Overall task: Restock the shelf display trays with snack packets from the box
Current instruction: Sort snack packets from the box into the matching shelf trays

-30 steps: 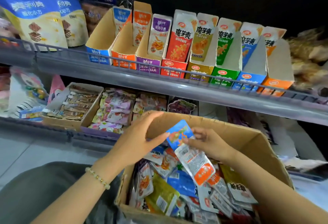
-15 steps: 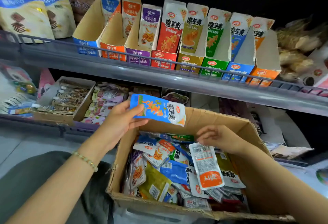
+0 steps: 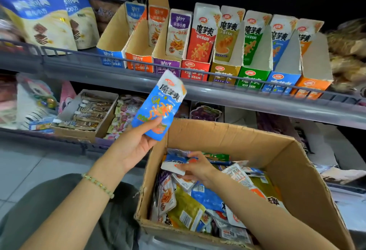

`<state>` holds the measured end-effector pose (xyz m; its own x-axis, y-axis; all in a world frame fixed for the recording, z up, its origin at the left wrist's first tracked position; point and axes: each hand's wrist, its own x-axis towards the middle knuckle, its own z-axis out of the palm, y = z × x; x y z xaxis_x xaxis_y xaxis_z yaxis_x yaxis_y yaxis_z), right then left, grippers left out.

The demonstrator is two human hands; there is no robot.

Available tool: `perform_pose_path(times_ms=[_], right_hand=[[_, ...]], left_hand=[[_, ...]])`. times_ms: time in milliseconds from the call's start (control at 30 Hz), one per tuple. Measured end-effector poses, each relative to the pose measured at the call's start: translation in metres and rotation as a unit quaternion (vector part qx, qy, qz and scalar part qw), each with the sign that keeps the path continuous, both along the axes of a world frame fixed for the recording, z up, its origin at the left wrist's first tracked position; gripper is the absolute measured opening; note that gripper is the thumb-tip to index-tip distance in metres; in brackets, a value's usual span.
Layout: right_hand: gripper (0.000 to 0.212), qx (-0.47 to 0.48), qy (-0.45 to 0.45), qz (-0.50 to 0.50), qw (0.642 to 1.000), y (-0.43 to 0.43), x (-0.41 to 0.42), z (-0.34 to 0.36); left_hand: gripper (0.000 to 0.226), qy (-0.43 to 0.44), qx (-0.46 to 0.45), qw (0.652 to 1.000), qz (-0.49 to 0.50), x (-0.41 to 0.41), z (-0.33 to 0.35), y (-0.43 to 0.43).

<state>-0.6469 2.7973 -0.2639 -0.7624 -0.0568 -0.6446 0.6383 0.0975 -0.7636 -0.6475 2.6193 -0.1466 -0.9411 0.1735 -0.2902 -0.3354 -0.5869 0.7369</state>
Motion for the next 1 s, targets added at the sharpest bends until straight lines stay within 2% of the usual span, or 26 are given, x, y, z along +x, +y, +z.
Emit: perform_pose_path(times_ms=[100,267,400,500,600,700,767,800,867,933,1000], right_hand=[[0.020,0.017,0.067,0.057,0.996,0.016,0.000,0.016],[0.044,-0.063,0.163,0.112,0.978,0.053,0.013,0.066],[0.008,0.070,0.331,0.050,0.940,0.068,0.021,0.103],[0.018,0.059,0.398,-0.014,0.915,0.074,0.017,0.123],[0.025,-0.023,0.388,-0.043,0.920,0.078,0.011,0.136],[0.032,-0.097,0.349,-0.061,0.930,0.071,0.003,0.136],[0.036,-0.089,0.334,-0.069,0.936,0.059,0.001,0.128],[0.037,-0.074,0.334,-0.070,0.937,0.054,0.000,0.123],[0.032,-0.047,0.343,-0.058,0.936,0.048,0.001,0.114],[0.023,-0.040,0.347,-0.032,0.936,0.052,0.003,0.106],[0.019,0.003,0.323,0.031,0.946,0.065,0.006,0.090]], left_hand=[[0.017,-0.030,0.025,0.999,0.026,-0.002,0.001,-0.003],[0.012,-0.032,0.011,0.999,0.041,-0.005,0.003,-0.001],[0.021,-0.013,0.002,1.000,0.020,-0.005,0.002,0.005],[0.044,0.030,-0.055,0.998,-0.024,-0.003,0.000,0.008],[0.053,0.072,-0.133,0.986,-0.064,0.000,-0.006,0.014],[0.042,0.064,-0.157,0.981,-0.092,0.002,-0.010,0.024],[0.038,0.051,-0.139,0.981,-0.122,0.005,-0.012,0.033],[0.045,0.052,-0.138,0.978,-0.147,0.008,-0.014,0.037],[0.050,0.090,-0.205,0.960,-0.171,0.014,-0.015,0.043],[0.038,0.117,-0.268,0.947,-0.130,0.015,-0.018,0.042],[0.026,0.113,-0.284,0.948,-0.085,0.012,-0.018,0.036]])
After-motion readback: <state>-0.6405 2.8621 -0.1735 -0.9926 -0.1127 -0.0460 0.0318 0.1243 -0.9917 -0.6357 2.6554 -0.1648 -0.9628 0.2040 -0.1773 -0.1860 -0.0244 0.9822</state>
